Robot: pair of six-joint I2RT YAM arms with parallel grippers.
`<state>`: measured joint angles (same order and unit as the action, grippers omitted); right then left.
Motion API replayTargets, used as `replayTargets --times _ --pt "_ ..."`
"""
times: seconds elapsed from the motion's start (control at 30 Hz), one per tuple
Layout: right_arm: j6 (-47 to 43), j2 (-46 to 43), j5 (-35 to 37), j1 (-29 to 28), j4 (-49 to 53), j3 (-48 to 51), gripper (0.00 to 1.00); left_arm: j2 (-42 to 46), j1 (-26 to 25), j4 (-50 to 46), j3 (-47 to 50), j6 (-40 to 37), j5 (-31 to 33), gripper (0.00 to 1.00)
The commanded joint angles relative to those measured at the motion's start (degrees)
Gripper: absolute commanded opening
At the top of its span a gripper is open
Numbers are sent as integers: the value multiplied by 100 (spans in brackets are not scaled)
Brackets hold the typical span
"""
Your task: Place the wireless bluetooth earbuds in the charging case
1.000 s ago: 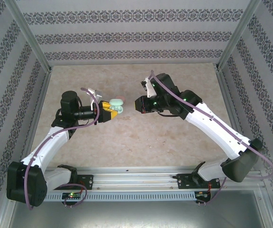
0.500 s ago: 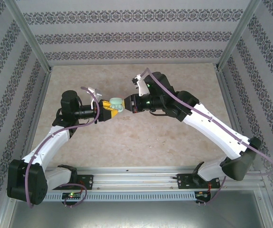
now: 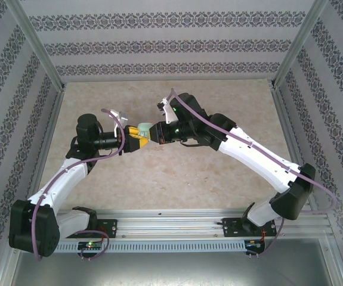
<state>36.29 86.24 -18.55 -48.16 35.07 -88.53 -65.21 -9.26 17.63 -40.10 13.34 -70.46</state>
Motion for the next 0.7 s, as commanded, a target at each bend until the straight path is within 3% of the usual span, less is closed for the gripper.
replayTargets --times 0.0,0.67 --pt "26 75 33 -44 -116 -200 13 83 63 364 63 110 -198 29" --pt "-71 405 278 -42 411 -383 16 167 61 449 77 194 -245 29"
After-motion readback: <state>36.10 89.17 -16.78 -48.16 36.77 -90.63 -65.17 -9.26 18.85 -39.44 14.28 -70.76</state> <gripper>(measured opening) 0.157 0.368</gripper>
